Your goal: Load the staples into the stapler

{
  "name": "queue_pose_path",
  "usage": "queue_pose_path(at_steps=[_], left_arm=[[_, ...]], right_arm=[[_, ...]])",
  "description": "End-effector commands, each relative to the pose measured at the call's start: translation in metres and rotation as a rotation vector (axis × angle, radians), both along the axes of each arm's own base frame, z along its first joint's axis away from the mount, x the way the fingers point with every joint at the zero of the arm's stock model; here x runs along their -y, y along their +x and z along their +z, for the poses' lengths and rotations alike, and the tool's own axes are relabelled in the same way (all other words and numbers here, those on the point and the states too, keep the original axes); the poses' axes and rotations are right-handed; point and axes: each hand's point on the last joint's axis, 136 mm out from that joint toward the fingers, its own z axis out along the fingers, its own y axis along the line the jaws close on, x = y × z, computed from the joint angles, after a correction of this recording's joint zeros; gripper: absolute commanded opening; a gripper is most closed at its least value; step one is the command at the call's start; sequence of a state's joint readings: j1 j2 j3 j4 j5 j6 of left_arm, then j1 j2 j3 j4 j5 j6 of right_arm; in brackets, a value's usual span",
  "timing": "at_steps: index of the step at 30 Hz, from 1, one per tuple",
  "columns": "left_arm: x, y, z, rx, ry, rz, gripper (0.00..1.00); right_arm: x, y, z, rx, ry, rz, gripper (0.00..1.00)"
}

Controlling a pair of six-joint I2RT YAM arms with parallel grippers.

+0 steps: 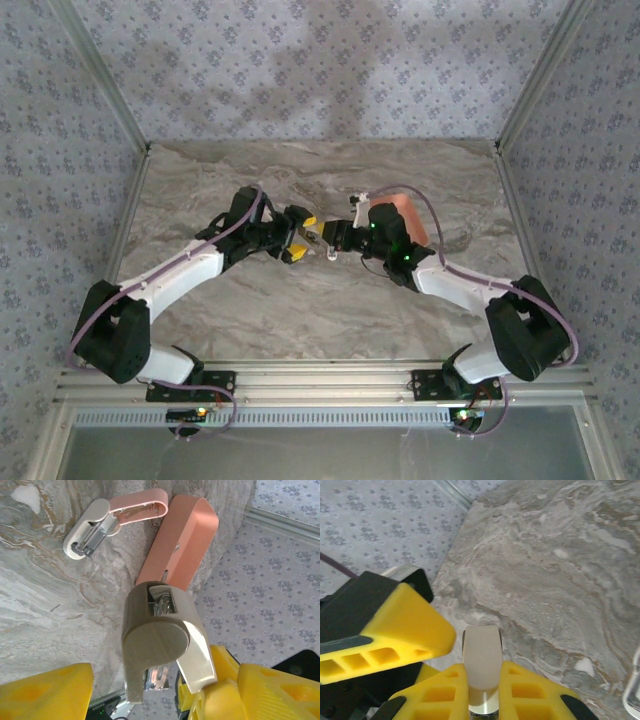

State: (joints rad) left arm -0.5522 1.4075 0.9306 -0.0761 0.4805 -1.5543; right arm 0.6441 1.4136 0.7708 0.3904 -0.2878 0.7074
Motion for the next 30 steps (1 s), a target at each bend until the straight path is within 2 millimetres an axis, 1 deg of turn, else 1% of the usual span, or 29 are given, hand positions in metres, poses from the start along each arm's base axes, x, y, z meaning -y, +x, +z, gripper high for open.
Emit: queue_pose_path(at_steps=[1,3,4,6,7,9,13,15,18,21,24,27,30], left_arm=[[-0.009,-0.009,-0.003,0.034,0.086,-0.032,0.79],[-0.016,-0.013,-0.012,0.038,0.166,-0.059,0.82],[-0.020,-0.014,-0.017,0.049,0.204,-0.072,0.83],[-0.029,-0.017,-0.028,0.074,0.277,-0.095,0.81],[-0.033,-0.018,-0.032,0.108,0.322,-0.110,0.80],[-0.037,-0.020,-0.035,0.193,0.394,-0.158,0.77],[-0.033,-0.023,-0.027,0.412,0.457,-0.250,0.75],[-0.029,-0.026,-0.026,0.475,0.454,-0.289,0.75],[-0.007,-0.037,-0.017,0.612,0.346,-0.389,0.75],[0.004,-0.044,-0.017,0.690,0.279,-0.401,0.76],[0.007,-0.045,-0.010,0.755,0.237,-0.381,0.76],[0.004,-0.040,-0.010,0.764,0.262,-0.354,0.76],[0.005,-0.038,-0.003,0.805,0.250,-0.345,0.76]], right_arm=[[0.014,0.002,0.001,0.025,-0.087,-0.083,0.14],[0.021,0.004,-0.004,0.012,-0.139,-0.140,0.14],[0.029,0.006,-0.009,-0.010,-0.170,-0.188,0.14],[0.041,0.009,-0.016,-0.053,-0.210,-0.259,0.13],[0.043,0.009,-0.017,-0.057,-0.218,-0.271,0.12],[0.044,0.011,-0.015,-0.056,-0.221,-0.281,0.12],[0.035,0.012,-0.006,-0.035,-0.216,-0.250,0.10],[0.029,0.011,-0.002,-0.027,-0.214,-0.222,0.07],[0.022,0.011,0.003,-0.029,-0.206,-0.206,0.05],[0.014,0.010,0.008,-0.028,-0.185,-0.189,0.01],[0.007,0.008,0.015,-0.023,-0.163,-0.173,0.00],[0.004,0.006,0.017,-0.021,-0.154,-0.166,0.00],[0.000,0.003,0.019,-0.020,-0.144,-0.158,0.00]])
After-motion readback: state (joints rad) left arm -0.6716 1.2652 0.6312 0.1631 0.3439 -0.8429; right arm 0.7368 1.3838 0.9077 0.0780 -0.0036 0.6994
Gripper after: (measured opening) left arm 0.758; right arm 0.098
